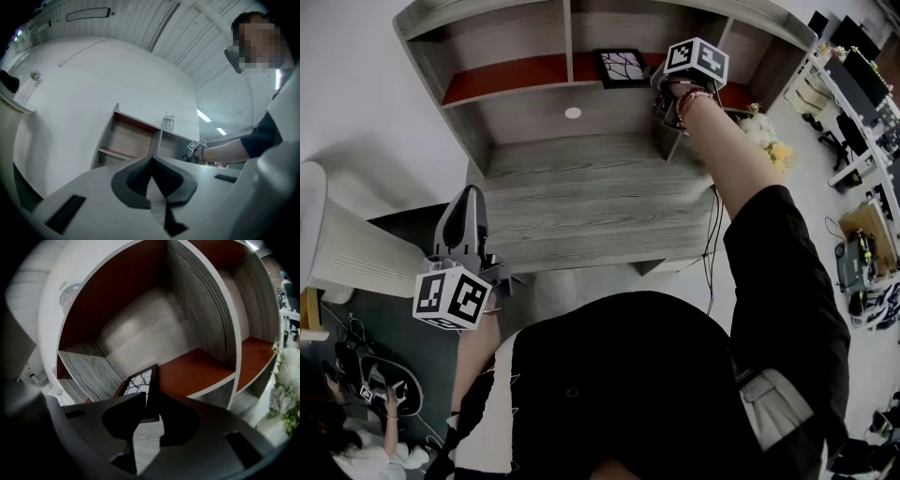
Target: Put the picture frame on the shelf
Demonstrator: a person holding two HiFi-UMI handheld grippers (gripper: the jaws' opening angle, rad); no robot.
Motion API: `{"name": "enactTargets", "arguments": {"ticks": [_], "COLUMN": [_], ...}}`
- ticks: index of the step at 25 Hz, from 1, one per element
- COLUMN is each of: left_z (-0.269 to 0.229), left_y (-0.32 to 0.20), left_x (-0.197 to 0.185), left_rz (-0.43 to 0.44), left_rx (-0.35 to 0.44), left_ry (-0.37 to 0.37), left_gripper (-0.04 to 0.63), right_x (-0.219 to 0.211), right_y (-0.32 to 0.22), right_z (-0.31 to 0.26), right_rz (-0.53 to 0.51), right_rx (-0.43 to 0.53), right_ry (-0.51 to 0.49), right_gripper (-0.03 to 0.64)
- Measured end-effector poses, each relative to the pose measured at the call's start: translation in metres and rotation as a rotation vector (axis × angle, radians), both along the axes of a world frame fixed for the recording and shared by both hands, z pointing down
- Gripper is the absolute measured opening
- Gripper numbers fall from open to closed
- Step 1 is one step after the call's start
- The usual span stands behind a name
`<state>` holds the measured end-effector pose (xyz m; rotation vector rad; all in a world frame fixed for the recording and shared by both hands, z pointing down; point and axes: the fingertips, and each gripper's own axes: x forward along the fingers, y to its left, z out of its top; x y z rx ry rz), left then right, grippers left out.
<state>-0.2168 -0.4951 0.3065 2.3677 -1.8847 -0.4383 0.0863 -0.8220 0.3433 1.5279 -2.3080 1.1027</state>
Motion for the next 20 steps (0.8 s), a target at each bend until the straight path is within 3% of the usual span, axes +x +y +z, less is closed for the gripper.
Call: {"name": "enactTargets", "arguments": {"ticks": [5,10,13,20], "left_z": [0.001,-0.006,-0.01,-0.003], "left_y": [0.003,0.011,0.018,0.02], "left_x": [0.003,0.011,0.014,0.032], "left_rz": [0.0,0.023,0.03,0.098], "left_rx": [0.0,0.012,0.015,-0.015], "left_ry": [-0.003,-0.026,-0.031,-0.044], "left_gripper": [0.011,0.011,0.011,0.011], "right_x": [0.009,0.03,0.039,0.019], "right_y": [-0.001,0.011,0.037,0.126], "right_z": [-0.005,-0.02,-0.015,0.038], "right_rz": [0.057,0.109,0.079,0.031], "right_rx": [0.051,0.108,0.125,0.021], "right_ry": [-0.081,-0.41,-0.558,-0.616], "right_gripper": [0.095,0.094,0.025,-0.009]}}
